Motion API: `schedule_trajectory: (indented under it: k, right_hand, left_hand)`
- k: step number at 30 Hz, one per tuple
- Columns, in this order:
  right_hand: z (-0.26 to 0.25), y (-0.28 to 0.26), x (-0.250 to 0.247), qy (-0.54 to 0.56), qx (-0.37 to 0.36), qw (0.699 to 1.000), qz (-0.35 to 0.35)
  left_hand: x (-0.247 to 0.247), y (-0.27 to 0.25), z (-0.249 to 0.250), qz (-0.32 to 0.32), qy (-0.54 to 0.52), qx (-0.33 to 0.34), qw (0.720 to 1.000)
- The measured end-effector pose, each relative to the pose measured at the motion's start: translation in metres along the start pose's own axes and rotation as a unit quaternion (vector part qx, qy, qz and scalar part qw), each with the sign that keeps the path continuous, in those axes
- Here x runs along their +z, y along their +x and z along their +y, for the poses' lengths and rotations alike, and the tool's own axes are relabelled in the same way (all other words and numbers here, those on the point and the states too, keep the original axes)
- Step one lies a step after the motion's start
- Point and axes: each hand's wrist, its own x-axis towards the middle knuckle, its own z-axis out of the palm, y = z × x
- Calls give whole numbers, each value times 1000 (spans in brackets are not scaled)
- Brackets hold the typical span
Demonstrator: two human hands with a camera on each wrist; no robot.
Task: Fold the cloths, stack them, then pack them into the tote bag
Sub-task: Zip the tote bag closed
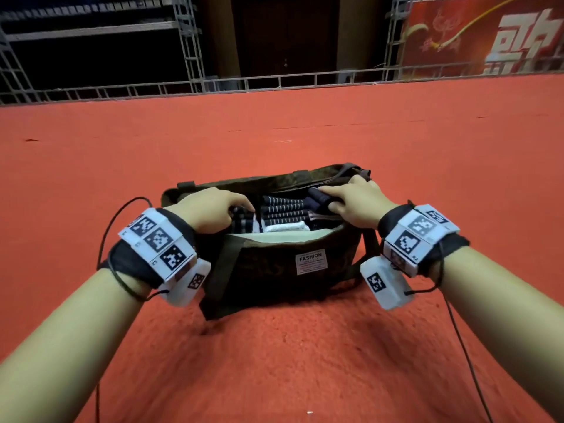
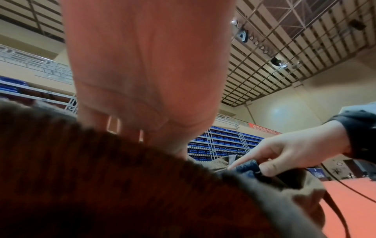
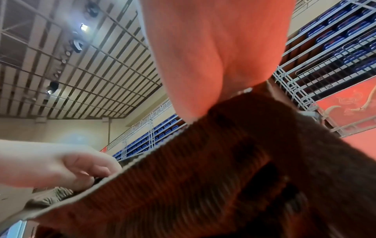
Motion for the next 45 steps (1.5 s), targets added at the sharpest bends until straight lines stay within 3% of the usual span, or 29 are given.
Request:
schedule_trajectory:
  k: [2, 4, 6, 9, 11, 13, 14, 16, 19, 24, 27, 29, 32, 34, 36, 40, 41, 42, 45]
  right_hand:
    - [-1, 0, -2, -13, -22, 999, -23]
    - [4, 0, -10, 40, -23, 998, -51]
    - [13, 0, -22, 160, -27, 987, 10]
    - [33, 11, -36, 237, 22, 956, 169]
    - [47, 22, -36, 188, 74, 966, 158]
    - [56, 29, -30, 180, 104, 975, 77]
    - [59, 32, -25, 195, 108, 974, 45]
    - [63, 36, -19, 214, 107, 970, 37]
    - [65, 40, -20, 253, 107, 954, 117]
    - [68, 41, -57, 282, 71, 932, 218]
    - [67, 43, -69, 269, 81, 932, 228]
    - [67, 42, -73, 280, 119, 937, 174]
    - [72, 32, -81, 207, 200, 957, -42]
    - [81, 26, -85, 200, 206, 949, -133]
    - [87, 25, -86, 298, 189, 930, -98]
    - [79, 25, -89, 521, 191, 831, 25]
    - [76, 26, -89, 548, 197, 812, 47]
    - [74, 27, -88, 556, 208, 802, 72]
    - [79, 29, -76, 517, 237, 815, 113]
  left_hand:
    - [-2, 1, 4, -30, -3, -7, 1000]
    - [-8, -1, 9, -69, -18, -5, 997]
    - [-18, -8, 10, -90, -67, 3, 994]
    - [-33, -23, 3, -25, -211, 16, 977]
    - [-42, -32, -7, 81, -269, 3, 960]
    - [-42, -34, -25, 170, -195, -66, 964]
    - [-40, -33, -35, 173, -149, -103, 968]
    - [-28, -32, -47, 110, -118, -160, 974]
    - [-10, -28, -52, 99, -155, -159, 970]
    - [-38, -14, -56, 194, -369, -162, 894]
    - [-64, 4, -54, 190, -434, -175, 863]
    - [-68, 16, -55, 168, -475, -212, 837]
    - [-64, 28, -59, 163, -509, -261, 804]
    - [-62, 33, -63, 171, -517, -279, 791]
    - [-57, 35, -68, 170, -536, -279, 778]
    - [-50, 37, -66, 169, -591, -265, 743]
    - [-51, 36, -62, 163, -594, -261, 743]
    - [-53, 32, -58, 160, -571, -258, 763]
    - [-55, 27, -43, 259, -383, -207, 862]
